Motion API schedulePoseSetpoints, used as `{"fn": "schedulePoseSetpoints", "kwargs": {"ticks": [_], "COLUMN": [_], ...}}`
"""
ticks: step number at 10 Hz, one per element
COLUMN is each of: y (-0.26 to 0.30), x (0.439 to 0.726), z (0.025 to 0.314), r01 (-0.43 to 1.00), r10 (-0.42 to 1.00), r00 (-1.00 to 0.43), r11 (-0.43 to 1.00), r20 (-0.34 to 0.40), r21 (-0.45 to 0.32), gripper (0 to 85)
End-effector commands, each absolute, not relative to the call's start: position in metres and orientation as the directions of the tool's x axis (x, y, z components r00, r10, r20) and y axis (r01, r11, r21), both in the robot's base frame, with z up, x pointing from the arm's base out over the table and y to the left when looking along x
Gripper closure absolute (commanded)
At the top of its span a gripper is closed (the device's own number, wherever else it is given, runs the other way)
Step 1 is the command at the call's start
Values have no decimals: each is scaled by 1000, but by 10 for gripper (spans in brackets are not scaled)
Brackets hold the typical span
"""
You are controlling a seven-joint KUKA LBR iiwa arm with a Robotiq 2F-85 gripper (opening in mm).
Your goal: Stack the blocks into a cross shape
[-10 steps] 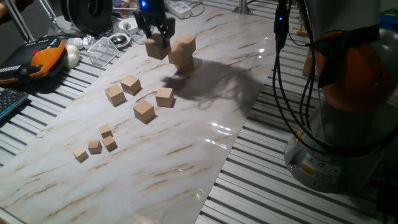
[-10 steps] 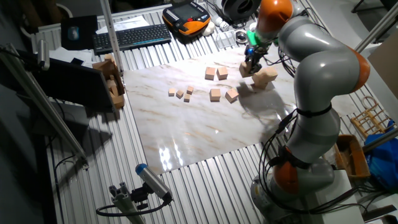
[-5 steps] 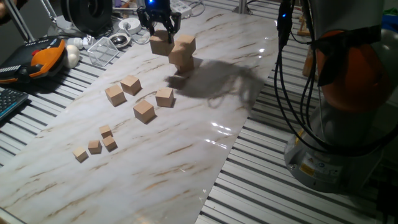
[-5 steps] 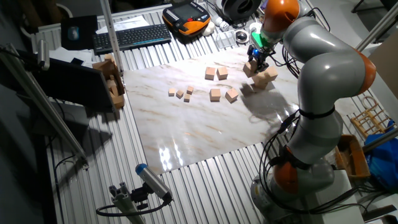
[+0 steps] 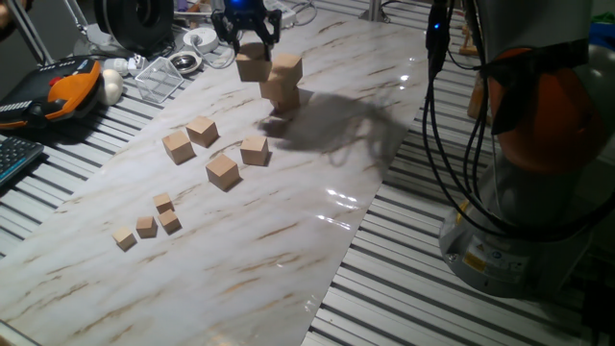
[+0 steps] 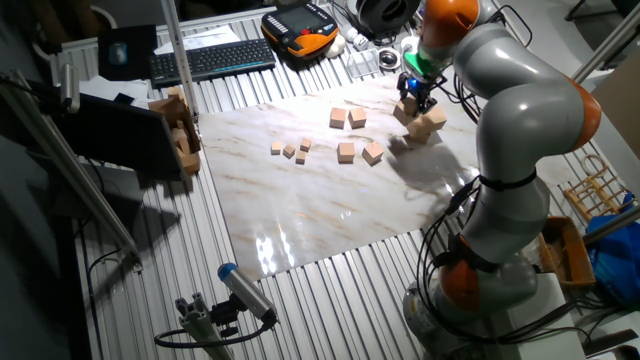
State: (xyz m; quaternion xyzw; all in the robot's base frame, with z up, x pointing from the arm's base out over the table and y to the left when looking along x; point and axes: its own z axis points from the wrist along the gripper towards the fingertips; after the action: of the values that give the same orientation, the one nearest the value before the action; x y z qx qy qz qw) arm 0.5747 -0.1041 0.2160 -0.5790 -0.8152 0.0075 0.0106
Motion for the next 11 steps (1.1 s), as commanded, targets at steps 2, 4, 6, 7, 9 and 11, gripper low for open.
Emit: {"fn": "schedulePoseSetpoints", "kwargs": {"ticks": [2, 4, 6, 7, 9, 11], "y": [-104, -104, -105, -105, -105, -105], "x": [574, 573, 573, 573, 573, 573], "z": [216, 216, 215, 215, 213, 213], "r01": [250, 245, 266, 268, 265, 259], "r10": [250, 246, 266, 268, 265, 259], "r00": [-968, -969, -964, -963, -964, -966], "r11": [968, 969, 964, 963, 964, 966], "r20": [11, 15, 7, 7, 9, 9], "r21": [-25, -20, -18, -19, -17, -20], "gripper": [850, 850, 850, 850, 850, 850]}}
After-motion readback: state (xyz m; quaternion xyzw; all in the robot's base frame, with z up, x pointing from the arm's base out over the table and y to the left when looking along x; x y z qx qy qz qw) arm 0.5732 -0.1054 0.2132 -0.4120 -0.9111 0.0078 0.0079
